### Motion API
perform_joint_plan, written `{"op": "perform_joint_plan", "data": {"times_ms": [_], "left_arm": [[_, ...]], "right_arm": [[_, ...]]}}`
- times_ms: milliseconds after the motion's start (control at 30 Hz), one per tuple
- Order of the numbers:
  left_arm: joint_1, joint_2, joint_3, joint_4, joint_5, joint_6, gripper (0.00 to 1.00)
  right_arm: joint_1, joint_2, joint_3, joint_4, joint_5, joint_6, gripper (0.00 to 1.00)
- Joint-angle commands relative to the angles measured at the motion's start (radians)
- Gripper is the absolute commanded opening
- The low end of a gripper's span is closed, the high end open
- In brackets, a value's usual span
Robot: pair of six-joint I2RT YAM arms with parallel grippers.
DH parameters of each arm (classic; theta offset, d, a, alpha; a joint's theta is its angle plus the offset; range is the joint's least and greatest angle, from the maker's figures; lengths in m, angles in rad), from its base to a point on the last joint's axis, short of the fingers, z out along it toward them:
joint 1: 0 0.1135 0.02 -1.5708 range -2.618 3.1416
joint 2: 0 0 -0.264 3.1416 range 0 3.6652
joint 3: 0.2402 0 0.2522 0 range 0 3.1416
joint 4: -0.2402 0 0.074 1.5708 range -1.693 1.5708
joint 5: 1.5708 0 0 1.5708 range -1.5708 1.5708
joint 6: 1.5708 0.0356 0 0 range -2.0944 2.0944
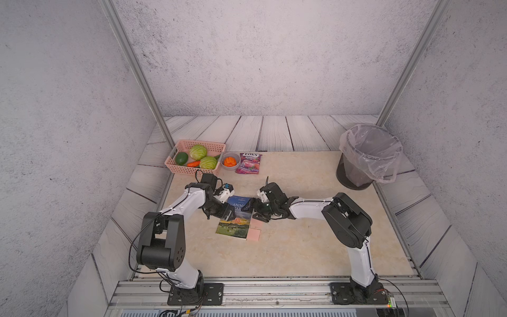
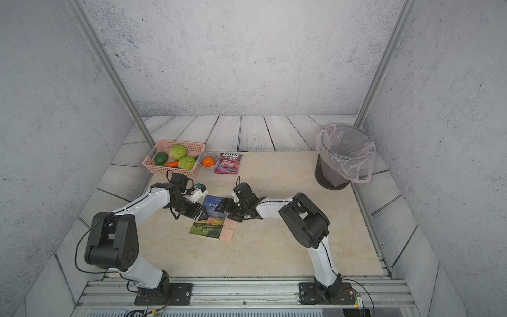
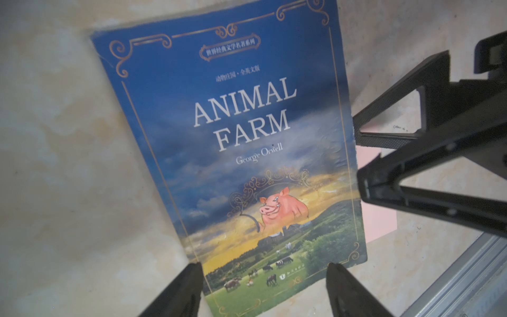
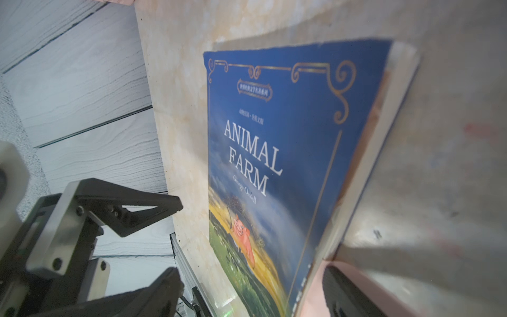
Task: Peel off the used sticky note
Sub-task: Open the book at the center of the board.
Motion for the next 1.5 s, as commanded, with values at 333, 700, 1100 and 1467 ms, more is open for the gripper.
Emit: {"op": "perform_joint_plan", "data": {"times_ms": [333, 700, 1100, 1467], "left_arm": [[-0.004, 0.044, -0.010, 0.000, 0.005, -0.009, 0.77], [-0.005, 0.081, -0.009, 0.004, 0.007, -0.012, 0.77], [-0.005, 0.153, 0.010, -0.009, 0.017, -0.012, 0.76], [-0.005, 0.154, 0.012, -0.012, 0.023, -0.013, 0.76]], "right_arm": [[0.009, 0.029, 0.064, -0.025, -0.001, -0.009, 0.86], [0.009, 0.060, 0.076, -0.041, 0.002, -0.016, 0.86], [0.018, 0.060, 0.120, -0.049, -0.016, -0.021, 0.86], [0.023, 0.054, 0.137, -0.035, -0.034, -0.018, 0.86]]}}
